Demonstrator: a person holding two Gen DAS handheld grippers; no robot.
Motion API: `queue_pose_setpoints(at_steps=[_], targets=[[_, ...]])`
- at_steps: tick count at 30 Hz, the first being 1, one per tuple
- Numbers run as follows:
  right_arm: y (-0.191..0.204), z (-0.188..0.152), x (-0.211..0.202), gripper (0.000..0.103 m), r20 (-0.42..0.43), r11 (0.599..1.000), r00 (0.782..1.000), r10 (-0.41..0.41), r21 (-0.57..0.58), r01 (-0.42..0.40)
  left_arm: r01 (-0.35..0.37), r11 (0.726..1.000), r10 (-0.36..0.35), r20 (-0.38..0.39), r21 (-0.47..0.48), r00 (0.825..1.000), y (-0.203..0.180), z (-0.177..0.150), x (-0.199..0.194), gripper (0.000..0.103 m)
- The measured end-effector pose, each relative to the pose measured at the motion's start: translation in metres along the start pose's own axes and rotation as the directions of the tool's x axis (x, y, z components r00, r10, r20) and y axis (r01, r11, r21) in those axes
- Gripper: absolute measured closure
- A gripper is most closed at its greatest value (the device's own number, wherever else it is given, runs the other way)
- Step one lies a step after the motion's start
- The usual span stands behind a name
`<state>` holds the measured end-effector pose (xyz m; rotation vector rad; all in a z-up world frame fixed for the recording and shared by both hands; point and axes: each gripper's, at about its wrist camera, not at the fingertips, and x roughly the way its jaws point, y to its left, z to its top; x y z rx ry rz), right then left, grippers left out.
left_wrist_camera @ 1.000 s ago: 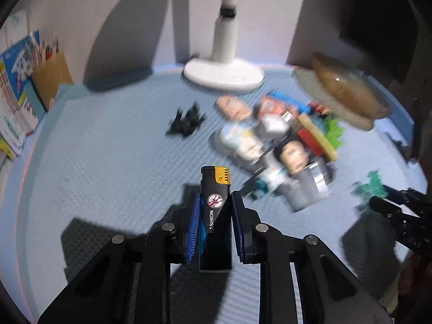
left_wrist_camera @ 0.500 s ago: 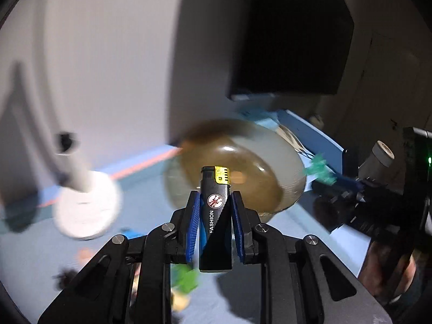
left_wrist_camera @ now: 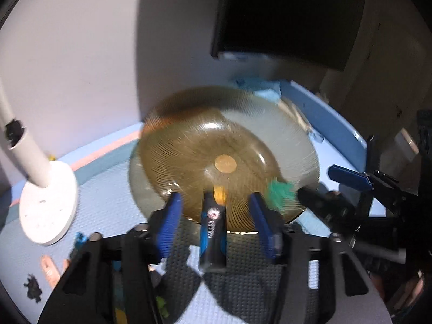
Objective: Organize rigid objects
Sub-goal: 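Carry lighter and dinosaur into the brown bowl and open both tools, then move both tools back to the pile of objects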
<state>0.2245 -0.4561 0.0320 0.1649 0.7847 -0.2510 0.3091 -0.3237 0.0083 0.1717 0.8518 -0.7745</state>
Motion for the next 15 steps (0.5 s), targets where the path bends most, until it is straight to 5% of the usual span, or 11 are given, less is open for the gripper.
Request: queue_pose_setpoints(at_steps=[3,9,15], targets=[[-0.016,-0.001,-0.027,0.036,0.055,0.998,0.998,0.009,0.064,-0.012,-0.007,0.999,0.01,0.083,-0.046,0.997,0.018,-0.008,-0.043,0.032],[-0.008,-0.015,-0.059,0.036,0.082,0.994,0.994,0.067,0.085,-0.074,-0.102,0.984,0.134,0.238,-0.145,0.962,0.065,-0.054,-0.141,0.028],[0.048,-0.043,-0.059,0.034,0.057,0.988,0.986,0.154,0.007,-0.154,-0.194,0.942,0.251,0.193,-0.272,0.949,0.117,-0.121,-0.173,0.02]])
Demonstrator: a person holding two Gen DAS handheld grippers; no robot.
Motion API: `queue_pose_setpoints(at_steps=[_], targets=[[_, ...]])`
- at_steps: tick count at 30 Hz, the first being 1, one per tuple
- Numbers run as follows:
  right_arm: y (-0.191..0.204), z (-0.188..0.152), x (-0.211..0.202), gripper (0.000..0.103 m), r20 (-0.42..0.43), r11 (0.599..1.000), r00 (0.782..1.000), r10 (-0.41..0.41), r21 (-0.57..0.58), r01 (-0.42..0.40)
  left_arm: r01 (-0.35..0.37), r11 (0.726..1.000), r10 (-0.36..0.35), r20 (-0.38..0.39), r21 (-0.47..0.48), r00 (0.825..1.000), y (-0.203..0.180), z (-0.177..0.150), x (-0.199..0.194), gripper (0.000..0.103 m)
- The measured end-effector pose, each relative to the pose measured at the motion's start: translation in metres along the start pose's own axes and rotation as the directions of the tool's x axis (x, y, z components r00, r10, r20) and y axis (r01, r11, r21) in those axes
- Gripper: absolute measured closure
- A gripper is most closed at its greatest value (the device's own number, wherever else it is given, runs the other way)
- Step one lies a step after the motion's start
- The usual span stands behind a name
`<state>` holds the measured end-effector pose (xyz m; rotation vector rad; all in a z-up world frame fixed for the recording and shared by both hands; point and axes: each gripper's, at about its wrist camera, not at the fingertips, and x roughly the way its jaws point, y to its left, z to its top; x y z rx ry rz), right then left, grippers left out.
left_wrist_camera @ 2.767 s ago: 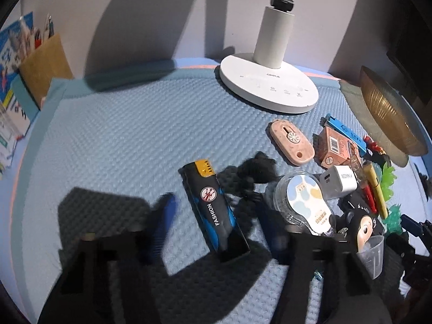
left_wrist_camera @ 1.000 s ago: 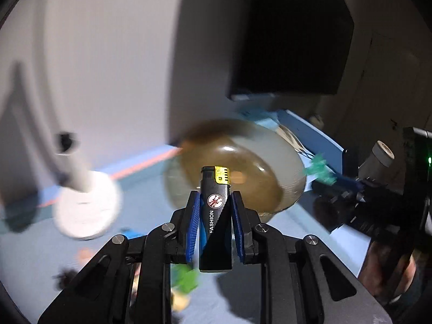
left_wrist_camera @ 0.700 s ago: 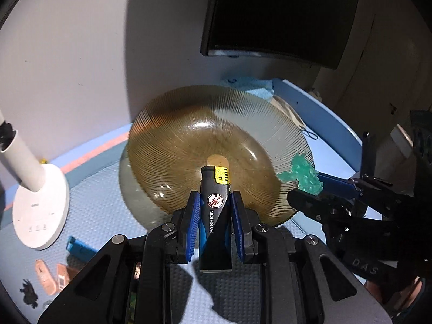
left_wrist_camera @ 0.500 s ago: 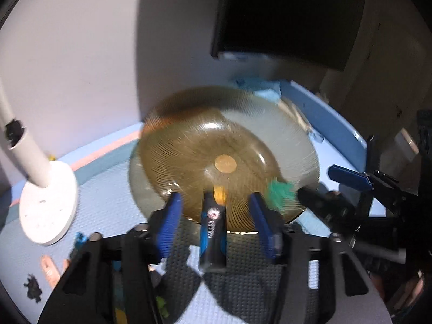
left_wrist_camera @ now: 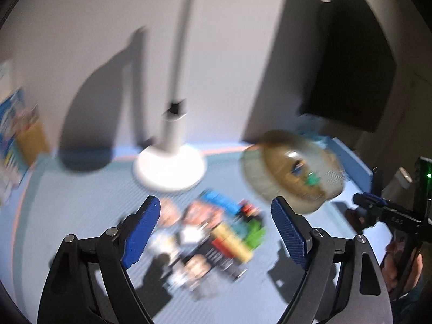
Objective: Organize rigid objects
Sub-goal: 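Move both tools back to the pile of objects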
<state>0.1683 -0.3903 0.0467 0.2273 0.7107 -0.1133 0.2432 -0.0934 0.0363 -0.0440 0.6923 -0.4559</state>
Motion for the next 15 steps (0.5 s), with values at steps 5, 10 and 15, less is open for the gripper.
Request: queue_pose_setpoints(at_steps=[5,10,15], targets=[[0.039,-0.042,0.038,0.029,-0.056,0.997,0.996,0.07,-0.04,-0.073,-0.137,0.985,0.128,-0.093,-0.106,0.987,0.06,-0.052,0.012,0.02],[0.061,-0.081,0.078,0.029,-0.116,0.988,0.985,0.125,-0.075,-0.134,-0.209,0.964,0.179,-0.18,-0.164,0.967,0.098,-0.098,0.027,0.02],[0.073,-0.089,0.088,0.027,-0.124,0.984,0.987,0.099,-0.133,-0.116,-0.192,0.966,0.161,-0.181,-0.171,0.97,0.103,-0.103,0.03,0.02]])
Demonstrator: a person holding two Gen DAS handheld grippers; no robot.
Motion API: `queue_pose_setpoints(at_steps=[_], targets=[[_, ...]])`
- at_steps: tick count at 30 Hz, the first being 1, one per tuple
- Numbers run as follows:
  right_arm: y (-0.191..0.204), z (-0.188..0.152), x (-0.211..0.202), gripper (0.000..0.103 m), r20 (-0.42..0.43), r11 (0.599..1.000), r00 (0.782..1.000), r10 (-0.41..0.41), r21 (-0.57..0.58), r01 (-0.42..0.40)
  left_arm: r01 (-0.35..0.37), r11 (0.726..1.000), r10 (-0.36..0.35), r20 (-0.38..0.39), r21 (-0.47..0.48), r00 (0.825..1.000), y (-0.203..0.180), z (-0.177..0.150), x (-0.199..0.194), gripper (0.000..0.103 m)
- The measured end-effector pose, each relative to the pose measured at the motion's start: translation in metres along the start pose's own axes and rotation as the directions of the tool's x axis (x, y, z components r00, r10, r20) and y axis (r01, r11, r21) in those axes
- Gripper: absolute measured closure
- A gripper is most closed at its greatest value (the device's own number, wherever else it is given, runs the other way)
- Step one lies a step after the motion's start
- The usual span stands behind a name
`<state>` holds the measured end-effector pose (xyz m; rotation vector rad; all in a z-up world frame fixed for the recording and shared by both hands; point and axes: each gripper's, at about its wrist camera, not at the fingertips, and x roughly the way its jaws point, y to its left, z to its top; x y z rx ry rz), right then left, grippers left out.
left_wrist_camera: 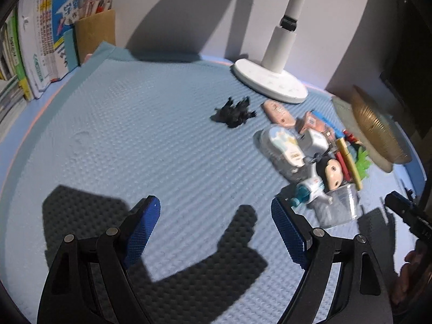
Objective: Organize rigid objects
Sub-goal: 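Move both tools back to the pile of objects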
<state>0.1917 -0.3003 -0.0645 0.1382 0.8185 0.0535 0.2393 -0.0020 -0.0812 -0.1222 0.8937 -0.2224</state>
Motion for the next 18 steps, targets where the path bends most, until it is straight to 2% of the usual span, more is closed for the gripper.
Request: queue_pose_setpoints(at_steps=[2,5,11,13,15,18], targets=[[-0.002,-0.001,0.004,0.023,-0.012,1.0,1.0,0.003,0.008,-0.003,0.01,1.0,-0.01,-0.002,0.0,1.0,0.001,-0.001,0.0,0.02],[-0.004,-0.002,0.007,0.023,-0.026,1.0,1.0,0.015,0.017,-0.015,0.025,1.0,-0.025,-0.001,-0.01,1.0,0.002,-0.001,-0.001,0.02],[0.005,-0.005,-0.002,0.023,0.002,1.0,1.0,0.002,-0.007,-0.002,0.04,0.999,-0.04,-0.014,-0.034,0.999,0.007,0.003,0.002,0.02],[0.017,-0.006,-0.002,0.023,-0.017,0.999,0.999,0.033,-0.03,-0.033,0.059,0.998,-0.06,-0.037,-0.019,0.998,0.005,0.01,0.004,0.02],[0.034,-0.008,-0.003,0.023,-0.038,0.993,0.993,0.113,-0.042,-0.114,0.059,0.998,-0.059,-0.036,0.012,0.998,0.004,0.02,0.002,0.02],[0.061,-0.007,0.003,0.023,-0.069,0.987,0.989,0.13,-0.083,-0.136,0.027,0.994,-0.026,-0.009,0.106,1.0,-0.002,0.044,0.001,0.02]])
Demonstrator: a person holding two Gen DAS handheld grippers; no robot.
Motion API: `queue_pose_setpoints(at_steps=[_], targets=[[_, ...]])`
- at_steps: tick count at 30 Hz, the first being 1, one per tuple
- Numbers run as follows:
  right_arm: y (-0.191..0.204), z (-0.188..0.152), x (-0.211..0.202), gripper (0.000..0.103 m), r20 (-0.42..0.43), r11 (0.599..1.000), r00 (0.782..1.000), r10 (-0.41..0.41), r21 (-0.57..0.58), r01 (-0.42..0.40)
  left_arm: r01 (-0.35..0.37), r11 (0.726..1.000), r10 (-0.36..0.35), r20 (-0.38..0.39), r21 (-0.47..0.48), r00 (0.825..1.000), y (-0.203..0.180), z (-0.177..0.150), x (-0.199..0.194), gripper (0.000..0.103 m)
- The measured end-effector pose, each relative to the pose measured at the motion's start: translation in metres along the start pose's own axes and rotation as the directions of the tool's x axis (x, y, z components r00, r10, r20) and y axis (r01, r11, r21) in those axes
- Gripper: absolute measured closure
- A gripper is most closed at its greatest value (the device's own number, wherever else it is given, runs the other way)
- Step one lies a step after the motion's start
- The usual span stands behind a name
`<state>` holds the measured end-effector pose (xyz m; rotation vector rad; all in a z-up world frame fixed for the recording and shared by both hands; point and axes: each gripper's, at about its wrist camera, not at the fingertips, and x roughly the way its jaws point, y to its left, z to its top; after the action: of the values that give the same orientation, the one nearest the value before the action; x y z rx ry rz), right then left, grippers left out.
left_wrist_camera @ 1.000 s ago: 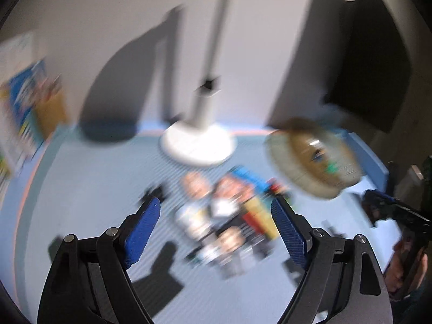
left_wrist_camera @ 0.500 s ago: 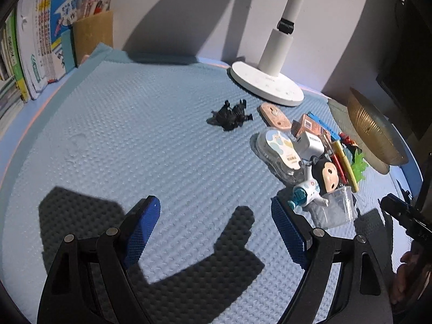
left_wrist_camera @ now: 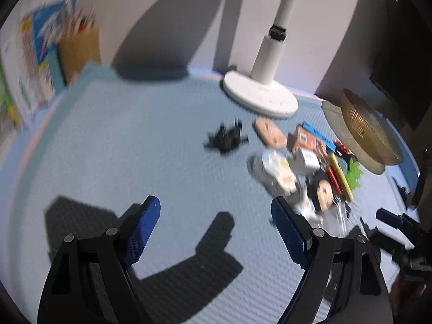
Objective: Organize rigid objects
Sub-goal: 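Move both tools back to the pile of objects, then grasp the black figurine with left tool while right tool grasps clear cup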
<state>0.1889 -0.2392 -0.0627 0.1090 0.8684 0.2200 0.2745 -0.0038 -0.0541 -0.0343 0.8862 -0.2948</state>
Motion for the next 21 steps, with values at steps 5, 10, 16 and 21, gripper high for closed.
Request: queue_pose_setpoints(at_steps=[5,10,16,21], targets=[[0.03,0.011,0.024,0.035,-0.059,0.997,0.996,0.072,-0.008,-0.073,-0.048,0.989,0.054,-0.036,0.141,0.998,0.002,0.029,0.031,0.02],[0.044,0.019,0.043,0.04,-0.101,0.997,0.992,0.079,-0.016,-0.081,0.023,0.993,-0.011,-0.102,0.116,0.995,0.014,0.046,0.061,0.02],[0.046,0.026,0.062,0.042,-0.133,0.998,0.989,0.065,0.0,-0.065,0.047,0.984,-0.028,-0.114,0.17,0.993,0.006,0.056,0.085,0.027],[0.053,0.028,0.07,0.056,-0.129,0.999,0.991,0.021,-0.035,-0.026,0.081,0.974,-0.062,-0.098,0.212,0.993,-0.007,0.061,0.088,0.052]])
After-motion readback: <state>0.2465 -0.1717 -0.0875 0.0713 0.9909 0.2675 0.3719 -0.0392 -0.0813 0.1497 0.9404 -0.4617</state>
